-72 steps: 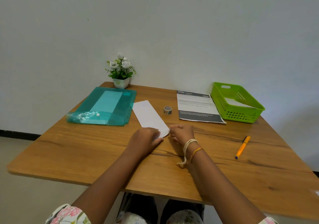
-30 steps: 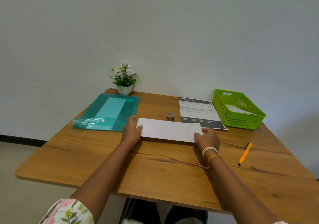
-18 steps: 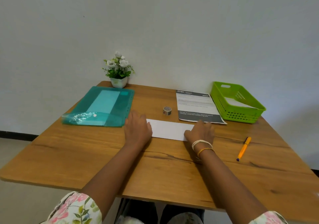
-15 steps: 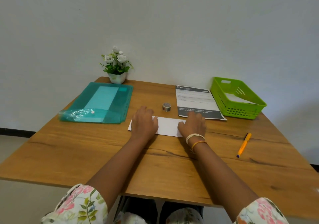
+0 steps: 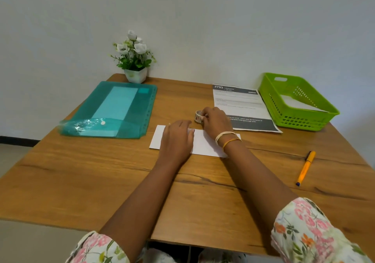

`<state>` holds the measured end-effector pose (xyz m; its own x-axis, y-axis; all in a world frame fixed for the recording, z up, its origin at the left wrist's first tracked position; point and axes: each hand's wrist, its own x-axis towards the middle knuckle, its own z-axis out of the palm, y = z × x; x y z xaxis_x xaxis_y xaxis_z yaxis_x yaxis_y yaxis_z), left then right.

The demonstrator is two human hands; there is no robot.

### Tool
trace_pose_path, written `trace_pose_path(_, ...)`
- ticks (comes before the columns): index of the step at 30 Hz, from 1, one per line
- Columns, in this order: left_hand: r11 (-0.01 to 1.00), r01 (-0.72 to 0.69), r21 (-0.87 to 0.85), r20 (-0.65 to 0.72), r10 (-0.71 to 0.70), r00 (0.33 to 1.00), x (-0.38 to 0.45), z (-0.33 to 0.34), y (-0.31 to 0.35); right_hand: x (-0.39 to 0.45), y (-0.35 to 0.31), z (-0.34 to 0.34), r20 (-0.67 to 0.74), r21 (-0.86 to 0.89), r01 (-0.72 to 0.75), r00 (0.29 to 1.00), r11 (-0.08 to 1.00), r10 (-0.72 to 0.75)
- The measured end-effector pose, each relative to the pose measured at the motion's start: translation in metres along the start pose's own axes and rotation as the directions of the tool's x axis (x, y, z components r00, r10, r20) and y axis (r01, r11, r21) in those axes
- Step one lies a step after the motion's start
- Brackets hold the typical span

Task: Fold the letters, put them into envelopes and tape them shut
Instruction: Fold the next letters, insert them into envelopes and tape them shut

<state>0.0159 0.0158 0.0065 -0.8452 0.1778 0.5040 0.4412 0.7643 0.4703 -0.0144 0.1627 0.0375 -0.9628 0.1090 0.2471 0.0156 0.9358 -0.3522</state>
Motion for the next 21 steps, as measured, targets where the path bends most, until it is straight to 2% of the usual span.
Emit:
trace_pose_path(5, 0.988, 0.054, -0.147, 0.125, -0.035, 0.992, 0.004, -0.004, -0.004, -0.021, 0.002, -0.001, -0.022, 0.192, 0.244, 0.970, 0.951, -0.244)
trace_pose_path(8, 0.980, 0.087, -0.178, 0.175, -0.056, 0.983, 0.004, -0.007, -0.004, -0.028, 0.003, 0.000, -0.064, 0.274, 0.324, 0.945, 0.905, -0.319)
trace_pose_path(10, 0.970, 0.112, -0.216, 0.177, -0.074, 0.981, 0.005, -0.008, -0.004, -0.030, 0.003, -0.001, -0.099, 0.452, 0.284, 0.958, 0.846, -0.269)
trace_pose_path(13, 0.942, 0.148, -0.301, 0.173, -0.099, 0.980, 0.006, -0.011, -0.006, -0.032, 0.005, -0.002, -0.055, 0.666, 0.115, 0.993, 0.737, -0.105)
trace_pose_path(16, 0.926, 0.184, -0.329, 0.212, -0.117, 0.970, 0.007, -0.013, -0.006, -0.031, 0.006, -0.001, -0.005, 0.736, 0.020, 1.000, 0.677, -0.024)
trace_pose_path(21, 0.912, 0.207, -0.355, 0.227, -0.130, 0.965, 0.006, -0.015, -0.004, -0.029, 0.008, -0.005, 0.039, 0.779, -0.040, 0.999, 0.626, 0.016)
